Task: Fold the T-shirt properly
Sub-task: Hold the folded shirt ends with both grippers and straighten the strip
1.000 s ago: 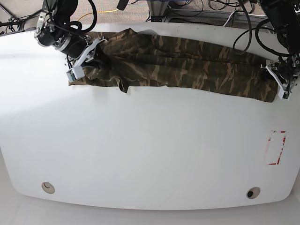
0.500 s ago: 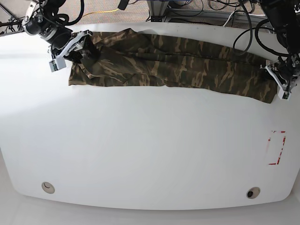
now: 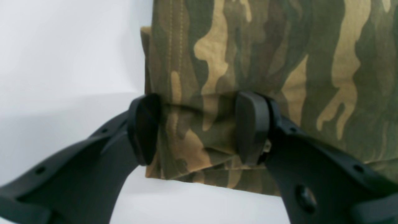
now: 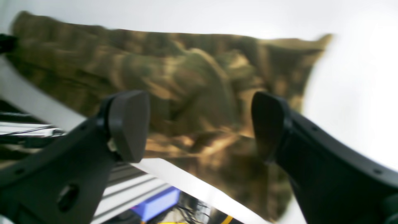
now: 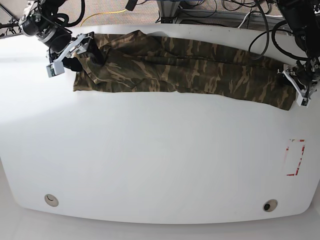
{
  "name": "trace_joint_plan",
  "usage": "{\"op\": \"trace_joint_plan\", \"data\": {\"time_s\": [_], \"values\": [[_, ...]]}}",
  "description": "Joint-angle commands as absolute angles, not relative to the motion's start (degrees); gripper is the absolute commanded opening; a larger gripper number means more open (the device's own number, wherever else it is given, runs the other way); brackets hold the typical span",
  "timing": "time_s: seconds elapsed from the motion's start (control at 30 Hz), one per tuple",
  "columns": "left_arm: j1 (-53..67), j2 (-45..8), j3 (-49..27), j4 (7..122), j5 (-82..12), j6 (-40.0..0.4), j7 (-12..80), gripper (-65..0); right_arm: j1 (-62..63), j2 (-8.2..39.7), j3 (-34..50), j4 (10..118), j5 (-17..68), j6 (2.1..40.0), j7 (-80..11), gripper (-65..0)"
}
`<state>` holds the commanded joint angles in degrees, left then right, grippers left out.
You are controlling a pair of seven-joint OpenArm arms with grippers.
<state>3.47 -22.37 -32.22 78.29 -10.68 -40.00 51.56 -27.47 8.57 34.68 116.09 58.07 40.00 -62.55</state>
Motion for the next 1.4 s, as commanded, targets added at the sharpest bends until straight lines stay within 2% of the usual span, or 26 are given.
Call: {"op": "trace_joint_plan", "data": {"time_s": [0.03,0.2,0.3,0.57,0.7,0.83,0.93,1.13,1.4], "values": [[3.5,-22.4,-32.2,78.3,-10.7,-40.0,51.6,-29.9,-27.5,8.5,34.0,116.1,58.4,40.0,-62.5,-23.0],[3.5,-22.4,-32.2,78.2,-10.7,-40.0,51.6,-29.9,-24.9,8.5,27.3,113.6,56.9,39.8,-62.2,-46.6],[2.6,-21.8,-32.3,78.3,-10.7,-40.0,51.6,-29.9,-23.1,8.4,25.2,110.7,52.9,39.8,-62.2,-52.3],[2.4,-21.3,-32.4,78.2,-10.7,-40.0,51.6,-29.9,-18.9,7.1,24.2,98.9,35.6,40.0,-60.4,-51.7],[2.4,-21.1,-32.4,78.0,-10.7,-40.0,51.6,-29.9,-15.1,7.3,24.2,92.6,29.7,40.0,-59.2,-51.7],[2.4,-19.6,-32.7,78.0,-10.7,-40.0,51.6,-29.7,-11.6,7.6,24.0,88.7,26.5,40.0,-56.5,-51.7],[2.4,-19.1,-36.0,78.2,-11.4,-40.0,53.0,-29.4,-7.9,8.5,24.0,86.1,24.0,40.0,-56.0,-51.7],[1.4,-19.3,-41.8,78.5,-22.1,-40.0,60.7,-29.3,-4.2,8.6,24.1,84.3,20.5,40.0,-56.0,-51.8],[1.2,-21.4,-46.7,79.7,-29.8,-40.0,64.5,-29.2,-4.1,8.4,24.0,84.1,20.6,40.0,-56.0,-51.8]]}}
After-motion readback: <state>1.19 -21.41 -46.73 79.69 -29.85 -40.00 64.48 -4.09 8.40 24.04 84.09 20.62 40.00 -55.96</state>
